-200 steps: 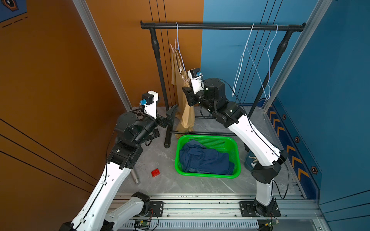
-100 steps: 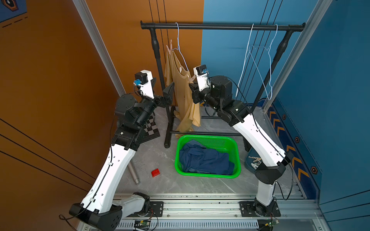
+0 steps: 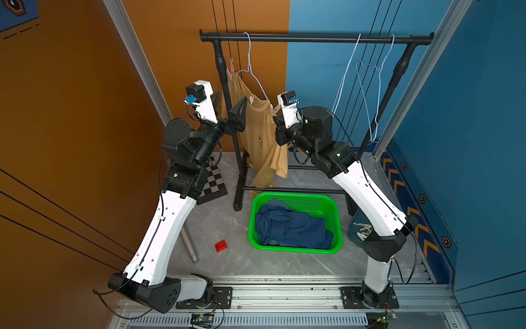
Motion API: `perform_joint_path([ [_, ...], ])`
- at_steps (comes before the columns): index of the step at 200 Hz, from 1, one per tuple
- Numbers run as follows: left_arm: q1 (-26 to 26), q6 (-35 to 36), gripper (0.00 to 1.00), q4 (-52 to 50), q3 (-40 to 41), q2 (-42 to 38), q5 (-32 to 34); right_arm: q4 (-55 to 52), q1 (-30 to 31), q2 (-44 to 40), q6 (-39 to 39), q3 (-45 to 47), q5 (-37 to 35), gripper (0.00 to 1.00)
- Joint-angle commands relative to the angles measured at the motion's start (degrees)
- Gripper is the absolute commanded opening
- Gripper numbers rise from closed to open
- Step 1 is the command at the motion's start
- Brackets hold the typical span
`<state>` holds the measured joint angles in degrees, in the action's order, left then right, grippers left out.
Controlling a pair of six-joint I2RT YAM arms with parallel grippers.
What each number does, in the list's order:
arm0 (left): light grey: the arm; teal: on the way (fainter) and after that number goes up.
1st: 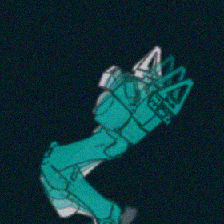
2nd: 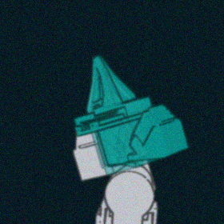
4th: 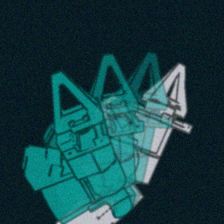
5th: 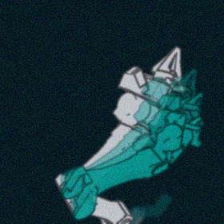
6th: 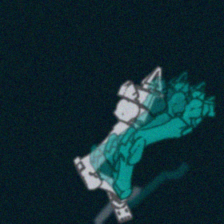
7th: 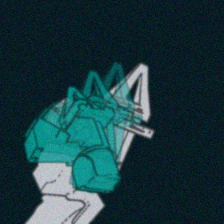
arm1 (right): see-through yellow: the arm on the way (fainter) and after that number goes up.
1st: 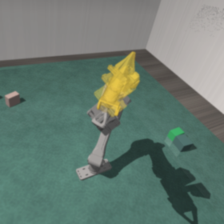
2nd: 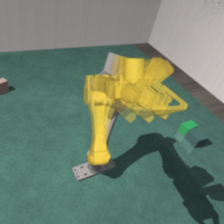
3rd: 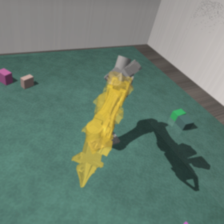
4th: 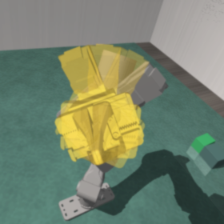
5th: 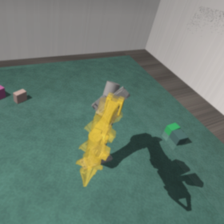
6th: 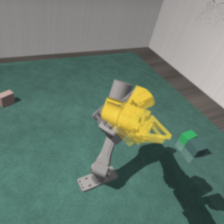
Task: Remove the clothespins securing t-shirts to the hanger
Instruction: Pick up the hanger from the clothes rail.
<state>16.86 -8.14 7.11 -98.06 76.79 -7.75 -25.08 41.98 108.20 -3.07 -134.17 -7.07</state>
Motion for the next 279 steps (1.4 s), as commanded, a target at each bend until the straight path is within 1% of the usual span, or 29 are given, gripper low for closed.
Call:
perform_joint_path([
  [1, -0.5, -0.8, 0.9, 1.9, -1.8, 0.4, -1.0, 3.4, 0.1, -2.5, -1.6, 0.1, 2.0, 0.0],
  [44, -0.5, -1.4, 0.89, 1.4, -0.5, 0.2, -1.6, 7.8, 0.2, -4.2, -3.8, 0.6, 3.9, 0.0],
  [69, -0.5, -1.4, 0.89, 1.3, 0.7, -0.7, -1.4, 7.7, -0.6, -4.7, -3.7, -1.0, 4.8, 0.0],
  [92, -0.6, -1.5, 0.9, 1.4, 0.8, -1.4, -2.6, 7.7, -1.4, -5.9, -3.7, -1.0, 5.6, 0.0],
  [168, -0.5, -2.1, 0.9, 1.3, 0.8, -2.3, -4.1, 7.8, -1.4, -7.5, -3.8, -1.6, 6.5, 0.0],
  [279, -0.6, -2.3, 0.9, 1.3, 1.1, -3.1, -4.0, 7.7, -1.4, -9.5, -4.1, -1.5, 6.6, 0.0],
])
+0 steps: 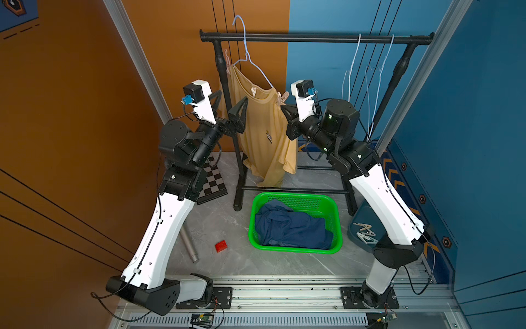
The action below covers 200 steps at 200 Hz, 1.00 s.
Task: Remove the clothespins securing t-shirts to the hanger
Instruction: Pick up the hanger from the clothes rail.
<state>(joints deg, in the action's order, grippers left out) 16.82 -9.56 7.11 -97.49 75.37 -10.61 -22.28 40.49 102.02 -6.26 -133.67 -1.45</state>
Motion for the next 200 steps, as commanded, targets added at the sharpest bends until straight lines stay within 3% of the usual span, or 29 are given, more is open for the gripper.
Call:
perform_joint_path([
  [1, -0.6, -0.9, 0.9, 1.4, 0.6, -1.7, -1.1, 4.9, 0.1, -3.3, -0.9, -2.0, 1.0, 0.0],
  [74, -0.3, -1.2, 0.9, 1.1, 1.8, -3.4, -1.2, 1.6, 0.2, -6.5, -1.0, -2.2, 1.7, 0.0],
  [200, 0.3, -0.3, 0.89, -3.9, 10.9, -14.2, 1.0, -9.5, -3.1, -23.7, 0.4, 5.9, 8.4, 0.0],
])
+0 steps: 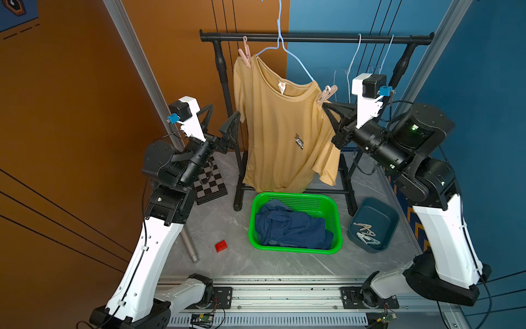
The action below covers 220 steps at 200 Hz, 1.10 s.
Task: Remove the clothespins securing t-shirts to the hanger
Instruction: Pick up the hanger from the clothes rail.
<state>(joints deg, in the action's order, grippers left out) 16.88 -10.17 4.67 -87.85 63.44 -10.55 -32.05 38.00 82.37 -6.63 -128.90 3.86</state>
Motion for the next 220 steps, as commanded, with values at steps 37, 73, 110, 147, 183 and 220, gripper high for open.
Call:
perform_joint_path([
  [37, 0.4, 1.2, 0.9, -4.4, 2.9, -5.4, 1.9, -0.5, -1.3, -9.8, 3.1, 5.4, 7.5, 0.0],
  [73, 0.9, 1.4, 0.89, -6.7, 4.8, -8.4, 2.7, -0.9, -3.0, -12.5, 5.1, 3.8, 12.2, 0.0],
  [110, 1.8, 1.6, 0.89, -8.1, 6.6, -10.8, 3.5, -1.5, -5.8, -14.2, 6.3, 0.7, 14.3, 0.0],
  [147, 2.6, 3.0, 0.89, -9.7, 7.8, -12.7, 4.8, -2.9, -8.4, -16.8, 6.3, -1.2, 15.1, 0.0],
  [183, 3.3, 2.8, 0.89, -9.9, 9.1, -13.5, 4.9, -5.6, -9.0, -19.5, 4.8, -1.3, 14.5, 0.0],
  [220, 4.0, 2.8, 0.89, -10.0, 9.5, -13.7, 5.4, -9.9, -8.9, -22.2, 3.6, -0.9, 13.2, 0.0],
])
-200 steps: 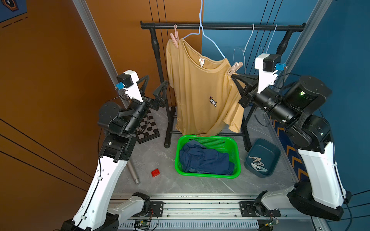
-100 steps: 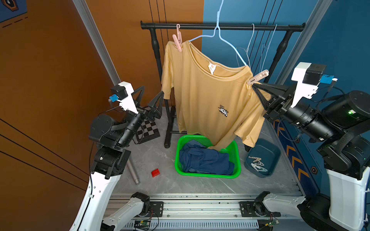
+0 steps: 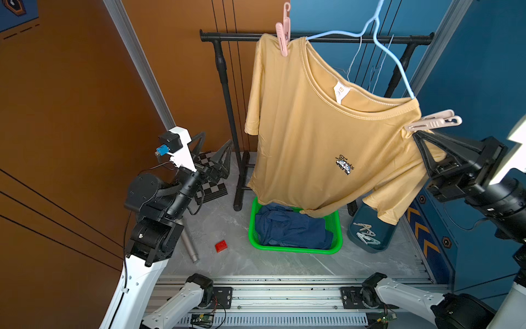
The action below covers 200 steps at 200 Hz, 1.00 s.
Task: Remove the clothespins securing t-shirts to the hanger
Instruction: Pick up the hanger from the clothes rail.
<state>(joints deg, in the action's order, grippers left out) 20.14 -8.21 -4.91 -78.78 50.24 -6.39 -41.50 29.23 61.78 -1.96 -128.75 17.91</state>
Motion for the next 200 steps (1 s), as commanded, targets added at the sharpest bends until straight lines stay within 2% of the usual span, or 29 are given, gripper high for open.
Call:
perform_joint_path([
  [1, 0.7, 0.9, 0.89, -0.4, 0.5, -0.4, 1.2, -0.6, -0.2, -1.6, -1.0, -1.1, -0.8, 0.0],
  [33, 1.7, 1.0, 0.89, -0.4, 0.9, -0.3, 1.4, -2.0, 0.0, -3.8, -1.0, 1.1, -1.0, 0.0],
  [93, 3.9, 1.7, 0.89, -0.6, 3.4, -1.6, 2.9, -1.8, 1.4, -10.0, -1.8, 15.4, -2.7, 0.0],
  [119, 4.4, 2.0, 0.89, -0.9, 4.4, -1.8, 3.5, -1.2, 1.8, -11.8, -2.2, 21.1, -0.8, 0.0],
  [161, 4.9, 2.4, 0.89, -1.9, 4.2, -1.2, 2.7, 10.3, 2.5, -16.3, -2.9, 36.4, 5.7, 0.0],
  [200, 5.1, 2.6, 0.89, -2.1, 4.8, -1.5, 3.1, 15.6, 1.5, -15.0, -5.8, 41.9, 7.4, 0.0],
])
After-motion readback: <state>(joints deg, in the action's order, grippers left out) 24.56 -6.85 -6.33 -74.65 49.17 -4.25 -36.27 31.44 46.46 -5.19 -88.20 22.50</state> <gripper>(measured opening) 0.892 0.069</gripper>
